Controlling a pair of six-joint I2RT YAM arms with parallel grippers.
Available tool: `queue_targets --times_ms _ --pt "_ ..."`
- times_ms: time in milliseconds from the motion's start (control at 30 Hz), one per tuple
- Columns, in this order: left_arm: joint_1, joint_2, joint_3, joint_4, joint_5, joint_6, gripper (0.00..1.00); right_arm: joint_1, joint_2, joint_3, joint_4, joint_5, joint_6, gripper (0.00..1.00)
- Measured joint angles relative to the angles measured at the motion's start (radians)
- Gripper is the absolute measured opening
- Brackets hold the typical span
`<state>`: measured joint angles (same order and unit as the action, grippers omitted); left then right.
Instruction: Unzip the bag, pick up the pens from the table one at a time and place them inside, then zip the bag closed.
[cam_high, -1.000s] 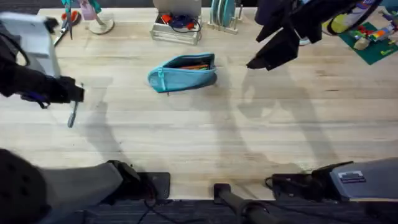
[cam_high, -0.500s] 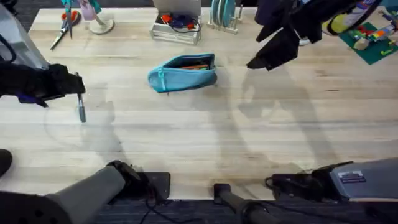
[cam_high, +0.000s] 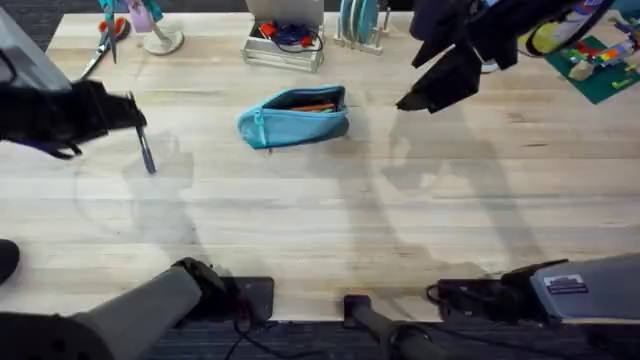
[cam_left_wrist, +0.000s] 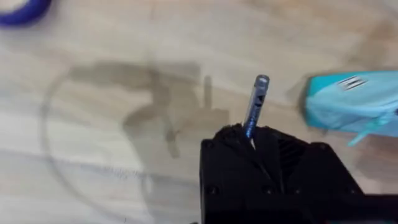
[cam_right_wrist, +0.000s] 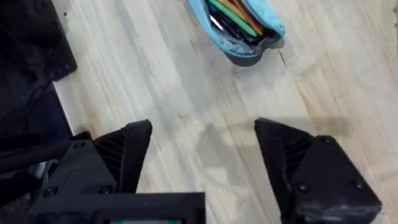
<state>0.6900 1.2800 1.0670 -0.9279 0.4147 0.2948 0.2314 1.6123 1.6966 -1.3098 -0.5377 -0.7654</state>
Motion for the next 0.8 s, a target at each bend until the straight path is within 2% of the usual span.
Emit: queue_targets --times_ms 167,267,467,800 --pt "-0.037 0.000 0.093 0.001 0.062 0.001 0.041 0.000 0.000 0.000 0.000 0.000 0.000 0.998" --pt "-0.082 0.000 0.144 -0.003 0.078 0.011 0.041 0.000 0.000 0.000 0.000 0.000 0.000 0.998" --pt "-0.208 0.000 0.226 -0.018 0.091 0.067 0.041 0.000 0.000 0.000 0.000 0.000 0.000 0.998" --pt "-0.431 0.000 0.340 -0.119 0.098 0.207 0.041 0.000 0.000 0.000 0.000 0.000 0.000 0.998"
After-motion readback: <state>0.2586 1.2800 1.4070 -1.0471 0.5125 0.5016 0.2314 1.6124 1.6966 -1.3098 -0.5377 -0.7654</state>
